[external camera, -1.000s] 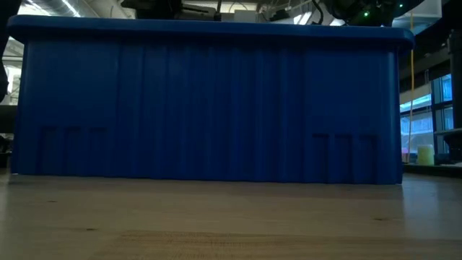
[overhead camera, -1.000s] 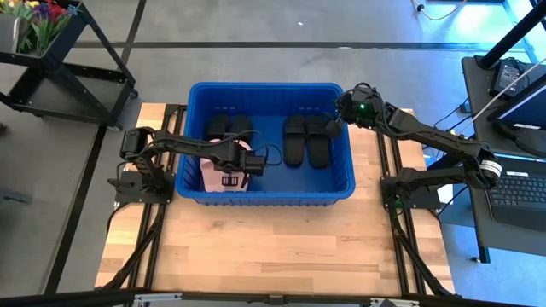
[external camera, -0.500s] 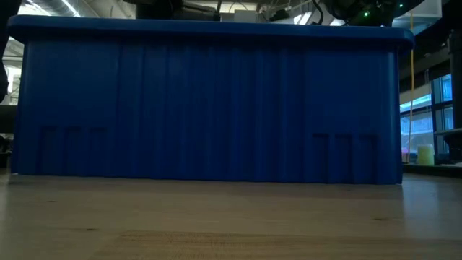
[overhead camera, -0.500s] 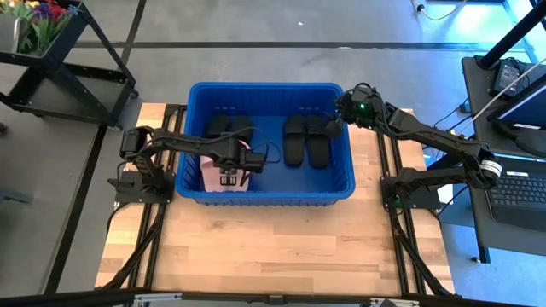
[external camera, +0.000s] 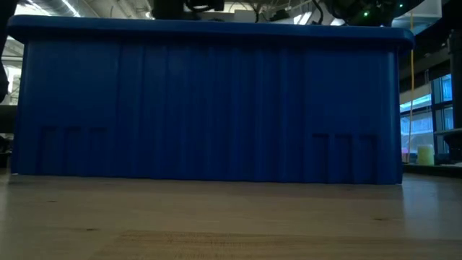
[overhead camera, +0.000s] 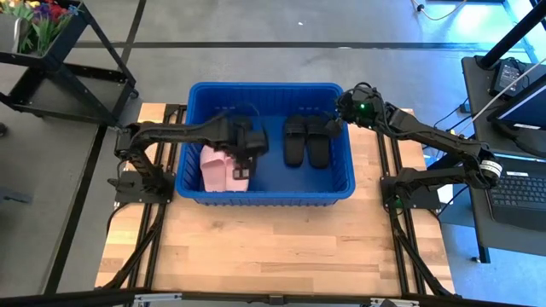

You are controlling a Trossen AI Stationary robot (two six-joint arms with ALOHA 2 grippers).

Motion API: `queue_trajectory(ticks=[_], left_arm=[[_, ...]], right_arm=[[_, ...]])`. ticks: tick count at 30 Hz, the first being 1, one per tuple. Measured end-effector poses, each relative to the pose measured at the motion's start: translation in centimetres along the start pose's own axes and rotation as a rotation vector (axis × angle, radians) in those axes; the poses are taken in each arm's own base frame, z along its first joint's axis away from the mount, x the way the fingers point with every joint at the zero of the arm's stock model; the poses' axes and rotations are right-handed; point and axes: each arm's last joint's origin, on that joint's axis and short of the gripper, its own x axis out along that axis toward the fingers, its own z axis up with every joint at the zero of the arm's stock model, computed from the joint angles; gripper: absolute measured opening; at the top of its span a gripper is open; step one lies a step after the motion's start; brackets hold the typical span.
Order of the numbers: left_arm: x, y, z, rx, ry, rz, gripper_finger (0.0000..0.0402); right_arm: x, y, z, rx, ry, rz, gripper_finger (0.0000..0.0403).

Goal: Pick and place slides into bin
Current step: Adjust the pink slides in the organizer bin

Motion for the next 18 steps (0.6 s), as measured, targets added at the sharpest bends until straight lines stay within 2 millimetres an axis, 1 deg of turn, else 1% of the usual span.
queue_trajectory(ticks=[3,5,7,9,12,15,18], left_arm=[[0.0,1.6,1.4,-0.099,-0.176,-0.203,0.0183],[0.4,2.7,1.9,-0.130,-0.241,-0.308,0.0183],[0.9,3.5,2.2,-0.119,-0.275,-0.327,0.0183],[1.7,4.1,2.8,-0.123,-0.297,-0.293,0.0183],[2.4,4.6,3.3,-0.117,-0.319,-0.281,0.0183],[2.9,4.4,3.3,-0.090,-0.306,-0.334,0.0183],[3.1,4.3,2.7,-0.084,-0.249,-0.385,0.0183]], right_arm=[[0.0,0.0,0.2,0.004,-0.022,-0.003,0.0251],[0.0,-0.1,0.3,0.007,-0.036,-0.007,0.0251],[0.0,-0.1,0.5,0.010,-0.049,-0.010,0.0251],[0.0,-0.2,0.5,0.012,-0.048,-0.013,0.0251],[0.0,-0.3,0.4,0.019,-0.047,-0.017,0.0251],[0.0,-0.4,0.4,0.029,-0.044,-0.019,0.0251],[0.1,-0.6,0.3,0.046,-0.040,-0.024,0.0251]])
